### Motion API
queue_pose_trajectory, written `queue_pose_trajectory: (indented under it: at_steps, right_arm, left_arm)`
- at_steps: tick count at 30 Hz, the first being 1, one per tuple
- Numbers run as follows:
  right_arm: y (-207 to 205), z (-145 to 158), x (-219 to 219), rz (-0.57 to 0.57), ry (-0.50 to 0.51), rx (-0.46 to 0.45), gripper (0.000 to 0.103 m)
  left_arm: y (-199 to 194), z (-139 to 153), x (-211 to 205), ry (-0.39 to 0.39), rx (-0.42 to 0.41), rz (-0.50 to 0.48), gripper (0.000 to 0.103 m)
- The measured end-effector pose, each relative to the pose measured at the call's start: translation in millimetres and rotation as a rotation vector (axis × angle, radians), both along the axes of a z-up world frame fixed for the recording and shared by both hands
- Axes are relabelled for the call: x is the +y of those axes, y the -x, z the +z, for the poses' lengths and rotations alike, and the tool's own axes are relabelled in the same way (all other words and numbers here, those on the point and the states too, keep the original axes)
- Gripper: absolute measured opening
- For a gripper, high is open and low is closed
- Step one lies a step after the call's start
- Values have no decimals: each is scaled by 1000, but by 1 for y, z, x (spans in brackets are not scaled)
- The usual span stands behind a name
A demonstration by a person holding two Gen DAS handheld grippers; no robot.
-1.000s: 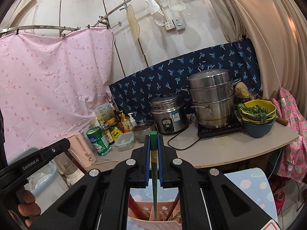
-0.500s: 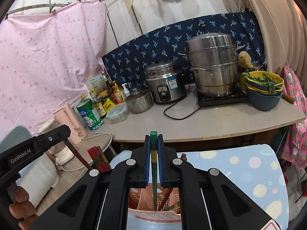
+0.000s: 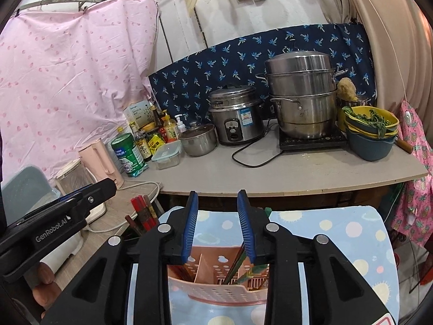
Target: Organize utensils
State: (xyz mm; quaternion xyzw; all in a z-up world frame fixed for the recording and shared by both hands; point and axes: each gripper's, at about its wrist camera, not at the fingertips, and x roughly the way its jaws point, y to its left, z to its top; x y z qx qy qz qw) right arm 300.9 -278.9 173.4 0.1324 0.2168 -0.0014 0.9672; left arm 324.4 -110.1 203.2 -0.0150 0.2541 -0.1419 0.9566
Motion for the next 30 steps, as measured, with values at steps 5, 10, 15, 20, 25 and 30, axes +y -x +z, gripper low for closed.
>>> queue_pose_trajectory:
  at_steps: [5, 10, 15, 20, 25, 30]
  right_arm:
    - [15, 2, 7, 7, 17, 0, 37]
    - [34, -1, 8, 12, 4, 17, 39]
    - [53, -9, 9, 10, -5, 38, 42]
    - [72, -17, 12, 5, 8, 58, 45]
    - [91, -24, 16, 2, 26, 78, 47]
    - [109, -34, 21, -6, 47, 97, 50]
  left_arm:
    - [13, -2, 4, -15, -7, 7, 49]
    - [29, -9, 7, -50, -1, 15, 50]
    - [46, -22, 11, -92, 24, 21, 51]
    - [62, -33, 13, -110, 47, 19, 51]
    - [82, -41, 16, -114, 51, 16, 61]
    - [98, -51, 18, -132, 61, 13, 61]
